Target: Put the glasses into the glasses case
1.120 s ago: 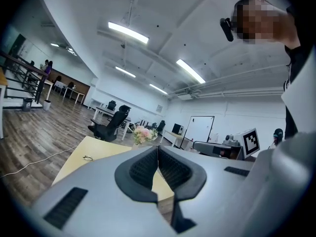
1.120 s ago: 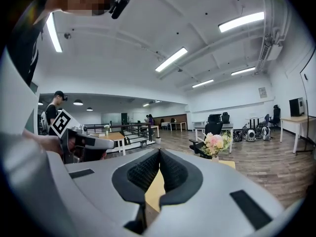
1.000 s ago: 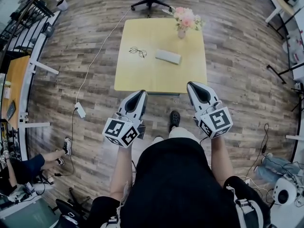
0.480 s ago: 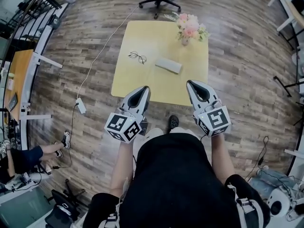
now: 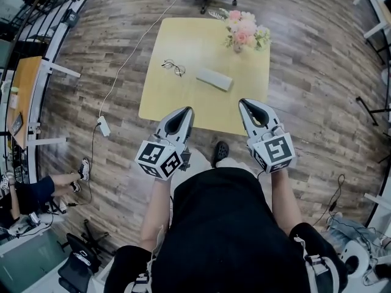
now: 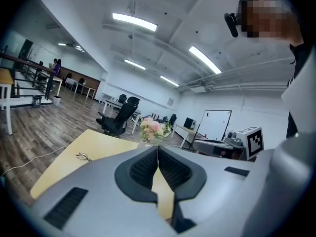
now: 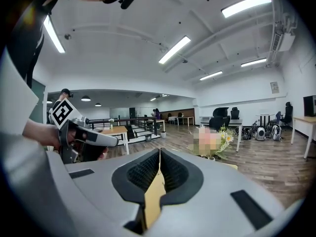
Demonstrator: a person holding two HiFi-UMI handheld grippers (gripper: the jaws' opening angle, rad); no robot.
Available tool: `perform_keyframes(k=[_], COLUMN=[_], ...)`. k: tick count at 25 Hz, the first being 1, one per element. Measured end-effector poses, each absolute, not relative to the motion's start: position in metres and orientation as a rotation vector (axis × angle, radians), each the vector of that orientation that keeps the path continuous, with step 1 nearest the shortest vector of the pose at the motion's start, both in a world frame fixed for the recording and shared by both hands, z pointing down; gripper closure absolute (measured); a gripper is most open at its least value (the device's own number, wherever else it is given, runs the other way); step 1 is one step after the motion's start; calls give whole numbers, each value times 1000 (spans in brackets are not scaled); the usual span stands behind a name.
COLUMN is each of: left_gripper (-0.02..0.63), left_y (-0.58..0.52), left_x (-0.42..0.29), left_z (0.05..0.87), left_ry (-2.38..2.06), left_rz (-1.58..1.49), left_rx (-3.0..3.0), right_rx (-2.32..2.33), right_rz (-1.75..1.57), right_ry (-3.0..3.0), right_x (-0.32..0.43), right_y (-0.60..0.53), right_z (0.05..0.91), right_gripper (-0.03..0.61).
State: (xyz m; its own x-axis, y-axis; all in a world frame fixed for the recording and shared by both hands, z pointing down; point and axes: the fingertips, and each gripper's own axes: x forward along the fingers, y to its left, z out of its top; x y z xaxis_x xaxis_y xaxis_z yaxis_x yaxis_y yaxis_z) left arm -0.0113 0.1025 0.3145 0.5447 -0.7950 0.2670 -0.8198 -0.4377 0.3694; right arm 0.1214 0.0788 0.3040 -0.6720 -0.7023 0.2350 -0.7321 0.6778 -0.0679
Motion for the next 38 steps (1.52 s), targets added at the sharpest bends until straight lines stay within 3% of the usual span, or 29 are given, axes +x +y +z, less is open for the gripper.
perform_keyframes(k=[38], left_gripper=[589], left_y=[-37], left_x=[-47], left_z=[396], left_ry=[-872], left_rz=[288], left_rx=[2437], right_rx=[1419], right_rz=[273], right_ry=[-2334], right_x=[60], right_y=[-28], right_z=[351], right_gripper=[537])
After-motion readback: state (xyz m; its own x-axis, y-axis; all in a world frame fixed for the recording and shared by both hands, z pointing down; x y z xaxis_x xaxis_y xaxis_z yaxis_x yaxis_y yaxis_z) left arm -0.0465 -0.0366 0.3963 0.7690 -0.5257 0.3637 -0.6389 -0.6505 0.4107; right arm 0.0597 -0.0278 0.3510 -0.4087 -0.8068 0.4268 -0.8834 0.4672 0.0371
